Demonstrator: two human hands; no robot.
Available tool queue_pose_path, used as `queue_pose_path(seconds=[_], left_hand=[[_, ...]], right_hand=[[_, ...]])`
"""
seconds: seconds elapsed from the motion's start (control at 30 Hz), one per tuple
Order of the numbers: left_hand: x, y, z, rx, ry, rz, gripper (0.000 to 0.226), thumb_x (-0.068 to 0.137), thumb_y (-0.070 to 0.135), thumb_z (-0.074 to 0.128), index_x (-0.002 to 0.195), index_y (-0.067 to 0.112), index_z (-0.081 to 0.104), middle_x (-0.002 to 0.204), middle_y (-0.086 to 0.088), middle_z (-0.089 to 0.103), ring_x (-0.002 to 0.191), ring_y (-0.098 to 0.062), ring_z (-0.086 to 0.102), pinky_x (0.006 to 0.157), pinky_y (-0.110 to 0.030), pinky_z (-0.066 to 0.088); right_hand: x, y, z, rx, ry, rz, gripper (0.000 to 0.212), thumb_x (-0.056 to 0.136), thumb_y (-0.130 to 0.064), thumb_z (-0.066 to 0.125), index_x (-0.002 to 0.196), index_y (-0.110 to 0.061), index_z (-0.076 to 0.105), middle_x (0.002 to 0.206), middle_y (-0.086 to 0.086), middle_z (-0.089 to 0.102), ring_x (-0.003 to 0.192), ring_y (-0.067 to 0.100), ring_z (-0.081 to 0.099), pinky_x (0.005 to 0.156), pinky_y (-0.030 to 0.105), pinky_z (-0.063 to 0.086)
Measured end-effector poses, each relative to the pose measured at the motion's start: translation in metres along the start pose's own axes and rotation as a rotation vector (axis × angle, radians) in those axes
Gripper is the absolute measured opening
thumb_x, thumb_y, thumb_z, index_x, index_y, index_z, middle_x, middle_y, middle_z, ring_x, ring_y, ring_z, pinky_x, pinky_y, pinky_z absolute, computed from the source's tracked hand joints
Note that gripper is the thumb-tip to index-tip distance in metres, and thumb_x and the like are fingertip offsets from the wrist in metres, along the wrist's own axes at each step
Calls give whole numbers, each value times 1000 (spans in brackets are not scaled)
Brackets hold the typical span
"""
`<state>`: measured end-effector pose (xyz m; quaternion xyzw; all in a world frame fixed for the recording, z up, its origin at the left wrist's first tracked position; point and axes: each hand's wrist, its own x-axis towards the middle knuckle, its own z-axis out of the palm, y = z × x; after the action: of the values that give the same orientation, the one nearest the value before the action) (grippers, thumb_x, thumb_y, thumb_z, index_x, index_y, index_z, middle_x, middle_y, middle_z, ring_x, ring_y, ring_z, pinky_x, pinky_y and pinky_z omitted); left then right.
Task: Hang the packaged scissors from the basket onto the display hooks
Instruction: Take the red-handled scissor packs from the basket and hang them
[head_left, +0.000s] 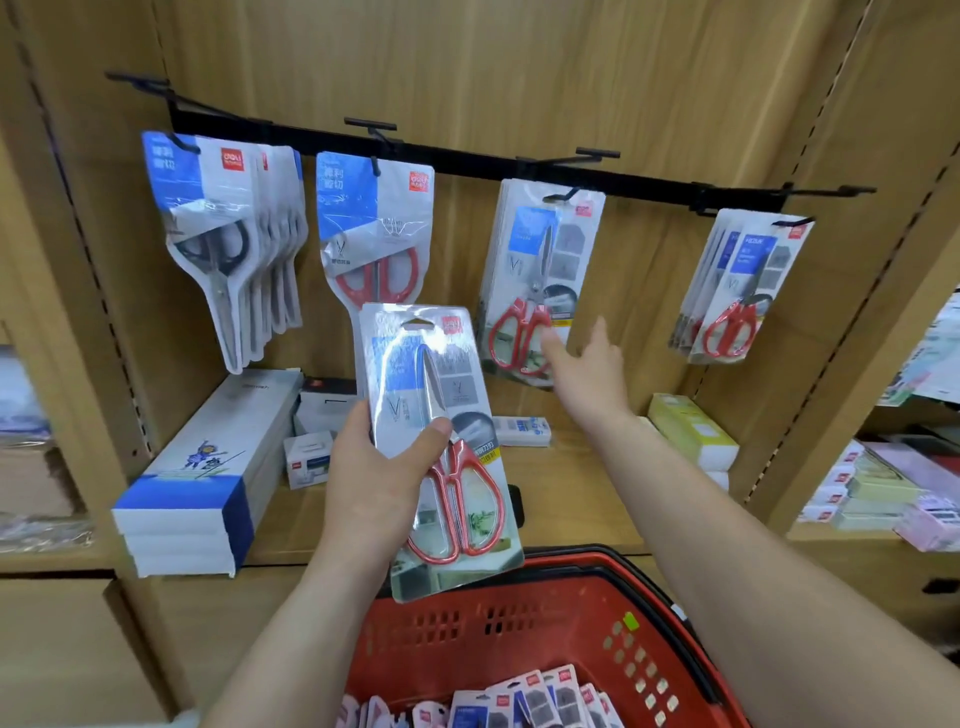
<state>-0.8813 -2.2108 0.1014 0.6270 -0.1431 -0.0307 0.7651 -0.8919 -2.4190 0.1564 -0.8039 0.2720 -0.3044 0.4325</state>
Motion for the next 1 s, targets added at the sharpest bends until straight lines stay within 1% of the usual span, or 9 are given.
queue_pose_path(seconds=[0.13,0.27,0.37,0.5,0.57,0.67,0.8,0.9,1.0], left_hand=[[3,-1,-2,-3,2,2,34,89,23,79,120,28,66,104,11,78,92,-9,76,77,-32,60],[4,-4,-1,11,9,24,33,88,21,81,117,29,67,103,13,78,91,-5,75,80,-32,59],[3,-4,1,18,27,33,26,88,17,81,106,29,68,101,9,79,90,-6,75,80,-31,59],[3,-3,-1,5,21,21,19,92,20,77,106,29,68,98,11,79,89,-4,75,80,-32,56],[4,-3,-3,48,31,39,22,93,22,75,113,28,67,100,15,76,85,7,70,76,-23,51],[7,-3,-8,75,53,31,25,93,25,76,115,30,66,103,14,75,91,-1,70,81,-29,54],[8,-1,-11,60,49,19,27,94,22,75,118,26,65,102,12,75,83,2,72,68,-21,52],[7,0,-10,67,44,11,26,94,23,75,117,26,64,102,10,75,82,6,71,64,-19,51],[7,0,-10,79,49,6,29,94,26,75,120,27,63,105,10,74,84,-1,74,64,-20,53]], right_hand=[[-61,5,-2,261,-281,-15,49,97,-43,65,141,-21,54,120,-8,66,99,2,67,84,24,53],[-99,15,6,269,-489,-68,29,84,-22,84,111,-26,73,87,-5,72,77,9,70,71,22,58],[-99,23,9,293,-398,-33,21,81,-13,87,98,-21,77,80,5,75,73,14,72,72,30,60],[-92,32,4,366,-285,6,16,84,-14,84,91,-13,69,70,-3,70,65,10,68,63,22,51],[-90,37,2,418,-249,20,16,90,-18,79,94,-15,63,71,-1,72,72,11,68,69,26,50],[-81,39,-5,478,-130,5,20,95,-24,73,102,-14,58,80,7,72,81,19,64,74,34,46],[-58,25,-22,555,12,-54,15,97,-16,69,100,-19,55,75,-9,75,71,5,68,62,16,50],[-41,7,-33,547,60,-103,16,97,-14,69,104,-16,55,72,-12,75,67,-3,69,60,13,52],[-23,-6,-33,535,109,-81,25,95,-23,74,111,-15,57,91,-1,77,88,14,75,80,35,61]])
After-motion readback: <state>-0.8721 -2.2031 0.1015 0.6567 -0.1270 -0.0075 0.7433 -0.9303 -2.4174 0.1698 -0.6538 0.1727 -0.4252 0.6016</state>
